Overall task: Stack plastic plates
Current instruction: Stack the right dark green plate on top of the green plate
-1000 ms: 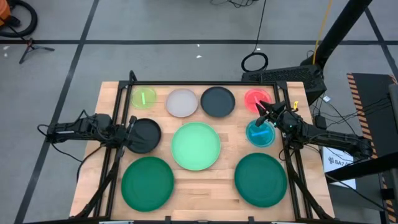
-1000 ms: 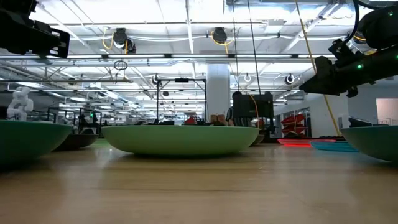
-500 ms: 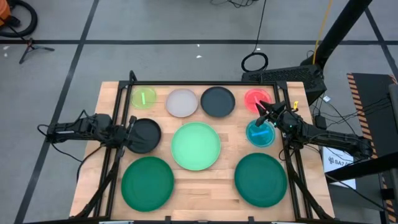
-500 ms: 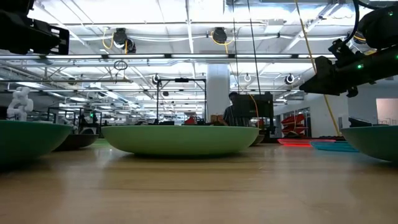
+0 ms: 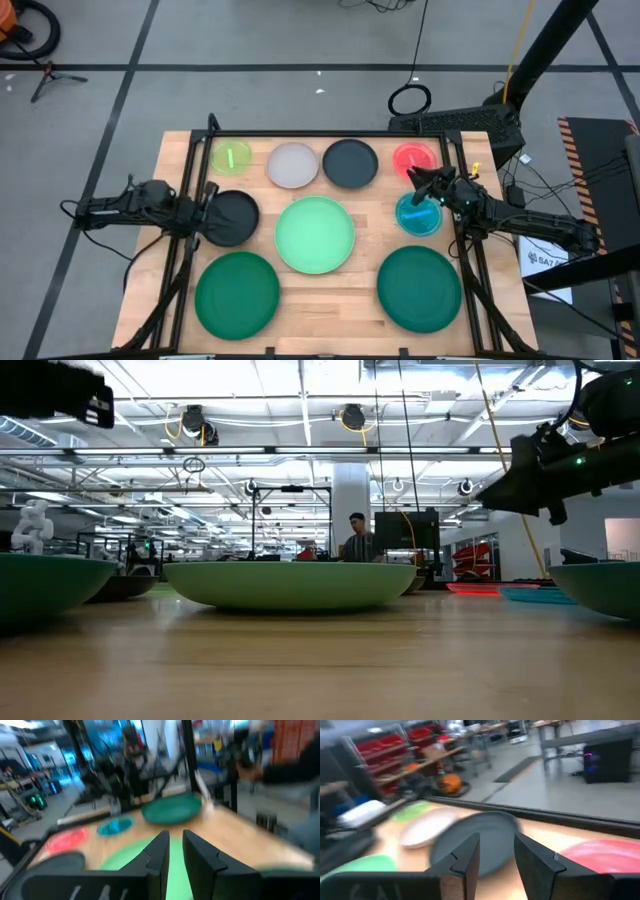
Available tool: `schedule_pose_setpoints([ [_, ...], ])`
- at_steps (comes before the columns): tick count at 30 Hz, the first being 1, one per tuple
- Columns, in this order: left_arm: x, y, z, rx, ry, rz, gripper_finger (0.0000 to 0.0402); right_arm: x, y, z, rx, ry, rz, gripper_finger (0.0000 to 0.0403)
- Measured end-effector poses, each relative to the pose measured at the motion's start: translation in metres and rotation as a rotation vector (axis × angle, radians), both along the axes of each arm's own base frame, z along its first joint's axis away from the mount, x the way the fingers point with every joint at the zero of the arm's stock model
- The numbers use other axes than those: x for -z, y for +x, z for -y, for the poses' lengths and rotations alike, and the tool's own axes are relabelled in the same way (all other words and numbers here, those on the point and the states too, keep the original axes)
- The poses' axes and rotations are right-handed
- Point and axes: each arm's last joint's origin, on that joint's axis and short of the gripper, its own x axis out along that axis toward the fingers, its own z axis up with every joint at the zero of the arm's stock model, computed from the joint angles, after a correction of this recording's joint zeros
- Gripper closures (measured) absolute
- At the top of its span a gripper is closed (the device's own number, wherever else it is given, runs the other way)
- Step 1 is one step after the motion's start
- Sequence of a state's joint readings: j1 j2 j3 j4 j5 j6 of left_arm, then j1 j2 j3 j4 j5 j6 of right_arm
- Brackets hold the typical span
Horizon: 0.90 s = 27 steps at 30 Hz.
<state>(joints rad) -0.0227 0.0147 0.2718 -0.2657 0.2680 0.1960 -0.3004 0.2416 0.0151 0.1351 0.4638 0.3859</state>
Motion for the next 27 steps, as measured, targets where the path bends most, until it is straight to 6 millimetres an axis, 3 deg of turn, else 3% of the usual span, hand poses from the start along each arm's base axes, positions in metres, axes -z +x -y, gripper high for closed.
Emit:
schedule_pose_setpoints([
  [5, -0.016, 0.0, 0.0, 0.003, -0.026, 0.153, 0.0339, -0.007, 0.002, 0.0, -0.032, 0.003, 0.075, 0.0289],
  [14, -0.042, 0.008, 0.0, 0.039, -0.182, 0.351, 0.0339, -0.022, 0.01, -0.007, -0.334, 0.018, 0.118, 0.0289],
  [19, -0.052, 0.017, -0.001, 0.058, -0.436, 0.367, 0.0339, -0.025, 0.019, -0.014, -0.509, 0.052, 0.093, 0.0289],
  [27, -0.049, 0.024, -0.001, 0.036, -0.431, 0.334, 0.0339, -0.04, 0.034, -0.024, -0.612, 0.079, -0.075, 0.0289],
])
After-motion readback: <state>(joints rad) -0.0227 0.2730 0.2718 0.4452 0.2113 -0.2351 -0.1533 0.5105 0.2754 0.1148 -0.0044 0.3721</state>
